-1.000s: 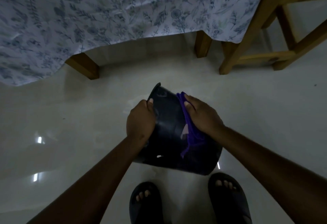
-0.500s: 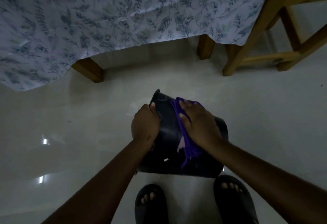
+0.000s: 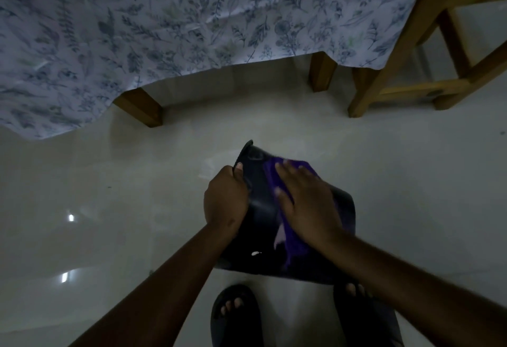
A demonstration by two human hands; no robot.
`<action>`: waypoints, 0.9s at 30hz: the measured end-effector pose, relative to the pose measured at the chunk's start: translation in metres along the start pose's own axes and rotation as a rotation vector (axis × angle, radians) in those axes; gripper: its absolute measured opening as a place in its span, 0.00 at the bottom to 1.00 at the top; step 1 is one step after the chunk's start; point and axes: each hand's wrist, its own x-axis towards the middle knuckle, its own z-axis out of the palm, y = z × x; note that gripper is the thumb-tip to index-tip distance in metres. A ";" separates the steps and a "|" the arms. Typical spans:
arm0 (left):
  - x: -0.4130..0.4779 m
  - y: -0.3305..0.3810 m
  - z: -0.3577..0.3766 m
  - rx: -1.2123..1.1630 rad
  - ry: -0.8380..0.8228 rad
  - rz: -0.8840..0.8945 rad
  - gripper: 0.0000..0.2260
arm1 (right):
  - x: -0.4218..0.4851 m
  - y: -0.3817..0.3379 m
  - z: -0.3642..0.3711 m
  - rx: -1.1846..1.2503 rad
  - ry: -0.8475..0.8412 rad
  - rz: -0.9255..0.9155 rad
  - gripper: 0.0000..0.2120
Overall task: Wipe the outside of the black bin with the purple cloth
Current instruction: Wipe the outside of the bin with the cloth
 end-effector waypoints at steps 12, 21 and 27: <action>-0.018 -0.029 -0.017 -0.194 -0.239 0.195 0.10 | 0.033 0.026 -0.022 0.045 0.007 -0.001 0.26; 0.014 0.004 -0.005 -0.182 -0.170 0.263 0.15 | -0.032 -0.004 0.003 -0.132 0.086 -0.159 0.27; 0.011 -0.001 -0.006 -0.185 -0.186 0.228 0.16 | 0.014 0.012 -0.013 -0.080 0.100 0.028 0.25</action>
